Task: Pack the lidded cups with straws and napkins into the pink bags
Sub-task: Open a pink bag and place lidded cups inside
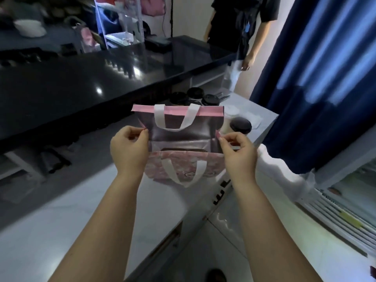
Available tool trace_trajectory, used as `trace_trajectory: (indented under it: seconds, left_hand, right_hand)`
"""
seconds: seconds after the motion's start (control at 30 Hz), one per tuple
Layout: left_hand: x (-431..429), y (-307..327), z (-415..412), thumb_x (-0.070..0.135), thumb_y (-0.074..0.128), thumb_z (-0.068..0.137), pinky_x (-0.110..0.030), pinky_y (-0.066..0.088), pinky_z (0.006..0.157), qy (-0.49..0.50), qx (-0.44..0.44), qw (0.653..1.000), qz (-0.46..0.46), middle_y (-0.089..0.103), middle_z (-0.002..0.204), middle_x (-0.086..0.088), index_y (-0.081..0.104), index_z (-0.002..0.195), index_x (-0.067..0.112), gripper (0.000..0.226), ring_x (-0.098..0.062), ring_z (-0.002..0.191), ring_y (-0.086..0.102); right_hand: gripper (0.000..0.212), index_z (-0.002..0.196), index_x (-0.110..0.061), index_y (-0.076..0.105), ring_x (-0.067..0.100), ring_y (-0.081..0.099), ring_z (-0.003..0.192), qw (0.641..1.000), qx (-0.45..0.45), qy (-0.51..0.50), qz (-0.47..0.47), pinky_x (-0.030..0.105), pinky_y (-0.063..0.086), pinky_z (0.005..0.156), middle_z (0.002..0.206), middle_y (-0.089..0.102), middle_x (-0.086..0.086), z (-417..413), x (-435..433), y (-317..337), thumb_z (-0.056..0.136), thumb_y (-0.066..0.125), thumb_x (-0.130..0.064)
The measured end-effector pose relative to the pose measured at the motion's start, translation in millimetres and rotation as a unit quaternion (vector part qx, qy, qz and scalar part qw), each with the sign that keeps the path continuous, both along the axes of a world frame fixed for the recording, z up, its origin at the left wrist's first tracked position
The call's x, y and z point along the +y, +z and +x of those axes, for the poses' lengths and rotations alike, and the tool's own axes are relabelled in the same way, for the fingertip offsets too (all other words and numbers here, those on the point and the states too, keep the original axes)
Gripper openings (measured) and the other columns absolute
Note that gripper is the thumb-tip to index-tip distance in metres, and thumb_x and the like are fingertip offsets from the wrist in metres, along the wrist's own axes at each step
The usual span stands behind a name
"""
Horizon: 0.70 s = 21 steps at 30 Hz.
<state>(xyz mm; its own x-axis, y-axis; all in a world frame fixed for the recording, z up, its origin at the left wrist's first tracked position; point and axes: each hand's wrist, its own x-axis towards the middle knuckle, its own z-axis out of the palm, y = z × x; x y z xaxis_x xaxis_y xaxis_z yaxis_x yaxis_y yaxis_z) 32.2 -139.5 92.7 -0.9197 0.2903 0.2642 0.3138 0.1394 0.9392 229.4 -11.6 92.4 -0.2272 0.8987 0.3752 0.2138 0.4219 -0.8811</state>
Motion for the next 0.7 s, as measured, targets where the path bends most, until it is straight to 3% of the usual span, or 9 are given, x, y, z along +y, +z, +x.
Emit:
trace_trajectory:
  seconds: [0.23, 0.43, 0.6, 0.7]
  left_hand:
    - [34.2, -14.6, 8.2, 0.021, 0.065, 0.082, -0.016, 0.046, 0.06, 0.146, -0.016, 0.989, 0.003, 0.067, 0.068, 0.018, 0.065, 0.07, 0.033, 0.017, 0.003, 0.066, 0.061]
    - [58.9, -5.9, 30.8, 0.021, 0.065, 0.085, -0.032, 0.056, 0.068, 0.272, -0.016, 0.96, -0.055, 0.066, 0.072, 0.012, 0.067, 0.075, 0.028, 0.012, -0.003, 0.07, 0.063]
    - [72.0, -0.8, 50.8, 0.022, 0.063, 0.086, -0.043, 0.057, 0.075, 0.34, -0.019, 0.933, -0.113, 0.068, 0.079, 0.01, 0.069, 0.085, 0.025, 0.007, -0.014, 0.079, 0.065]
    - [76.0, 0.4, 57.6, 0.023, 0.062, 0.087, -0.044, 0.056, 0.077, 0.372, -0.014, 0.916, -0.151, 0.068, 0.08, 0.01, 0.068, 0.086, 0.025, 0.006, -0.014, 0.078, 0.064]
  right_hand:
    - [0.013, 0.076, -0.025, 0.064, 0.01, 0.06, 0.076, 0.987, 0.024, 0.151, -0.054, 0.025, 0.049, 0.068, 0.074, 0.065, -0.011, -53.1, 97.2, -13.8, 0.088, 0.07, -0.026]
    - [0.015, 0.075, -0.023, 0.064, -0.003, 0.054, 0.068, 0.952, -0.02, 0.302, -0.055, 0.009, 0.043, 0.059, 0.073, 0.064, -0.015, -75.0, 153.2, -9.5, 0.088, 0.069, -0.025]
    - [0.016, 0.073, -0.025, 0.063, 0.005, 0.057, 0.072, 0.93, -0.039, 0.362, -0.054, 0.017, 0.044, 0.064, 0.071, 0.063, -0.016, -86.8, 177.5, -10.5, 0.088, 0.07, -0.028]
    - [0.02, 0.072, -0.027, 0.062, 0.0, 0.056, 0.067, 0.925, -0.032, 0.375, -0.057, 0.016, 0.045, 0.06, 0.071, 0.063, -0.016, -94.2, 185.3, -7.9, 0.087, 0.07, -0.038]
